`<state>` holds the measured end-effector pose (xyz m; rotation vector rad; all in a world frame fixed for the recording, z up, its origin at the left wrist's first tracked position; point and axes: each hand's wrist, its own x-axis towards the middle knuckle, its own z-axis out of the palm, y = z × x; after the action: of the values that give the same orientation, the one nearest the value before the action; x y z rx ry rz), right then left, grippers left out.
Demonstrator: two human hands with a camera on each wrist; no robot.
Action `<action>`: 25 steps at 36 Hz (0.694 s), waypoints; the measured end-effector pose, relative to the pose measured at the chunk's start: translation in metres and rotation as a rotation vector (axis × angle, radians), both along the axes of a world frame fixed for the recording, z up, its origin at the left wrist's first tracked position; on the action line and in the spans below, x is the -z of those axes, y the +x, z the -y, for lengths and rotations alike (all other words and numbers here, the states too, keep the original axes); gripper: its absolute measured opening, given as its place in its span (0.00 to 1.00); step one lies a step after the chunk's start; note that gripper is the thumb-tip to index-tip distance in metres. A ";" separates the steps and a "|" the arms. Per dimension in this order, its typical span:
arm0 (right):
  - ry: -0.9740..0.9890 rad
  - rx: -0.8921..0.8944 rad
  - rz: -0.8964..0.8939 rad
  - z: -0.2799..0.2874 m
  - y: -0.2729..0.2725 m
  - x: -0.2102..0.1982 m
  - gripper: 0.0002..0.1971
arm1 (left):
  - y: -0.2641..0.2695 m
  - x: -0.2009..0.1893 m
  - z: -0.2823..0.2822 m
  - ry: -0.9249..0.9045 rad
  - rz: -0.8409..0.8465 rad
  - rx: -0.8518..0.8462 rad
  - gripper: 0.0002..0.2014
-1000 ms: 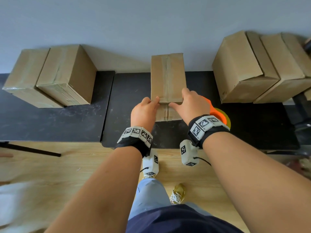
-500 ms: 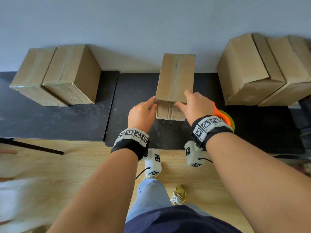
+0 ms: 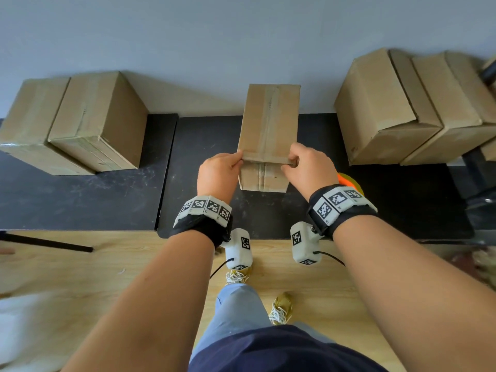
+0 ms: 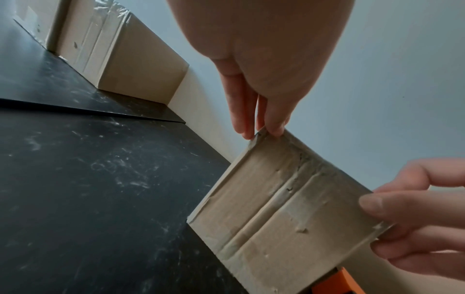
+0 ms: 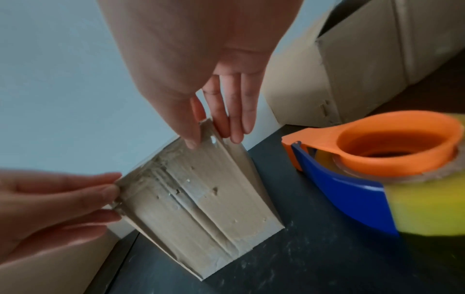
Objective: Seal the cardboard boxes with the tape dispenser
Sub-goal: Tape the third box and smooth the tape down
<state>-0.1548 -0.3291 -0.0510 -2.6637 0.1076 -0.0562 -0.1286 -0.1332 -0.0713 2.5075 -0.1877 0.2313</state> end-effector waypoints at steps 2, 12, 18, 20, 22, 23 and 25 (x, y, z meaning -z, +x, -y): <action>0.065 0.007 0.020 0.004 -0.002 0.004 0.05 | -0.002 0.001 0.001 -0.016 0.003 -0.021 0.12; 0.079 -0.004 0.126 0.006 -0.002 0.013 0.05 | -0.005 0.010 0.016 0.198 0.066 -0.060 0.19; 0.063 -0.013 0.125 0.004 -0.002 0.011 0.07 | -0.002 0.009 0.012 0.290 0.035 -0.043 0.23; 0.075 -0.013 0.120 0.004 -0.002 0.010 0.06 | 0.000 0.006 0.013 0.325 -0.001 -0.049 0.22; 0.095 -0.010 0.109 0.004 -0.004 0.010 0.05 | -0.002 0.004 0.014 0.273 -0.032 -0.065 0.20; 0.104 -0.009 0.103 0.004 -0.005 0.010 0.04 | -0.003 0.003 0.015 0.221 -0.038 -0.075 0.18; 0.130 -0.001 0.078 0.004 -0.008 0.009 0.05 | -0.006 0.004 0.017 0.117 -0.008 -0.100 0.16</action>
<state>-0.1631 -0.3334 -0.0601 -2.5279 0.0813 -0.1469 -0.1348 -0.1503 -0.0755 2.6366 -0.0749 0.2577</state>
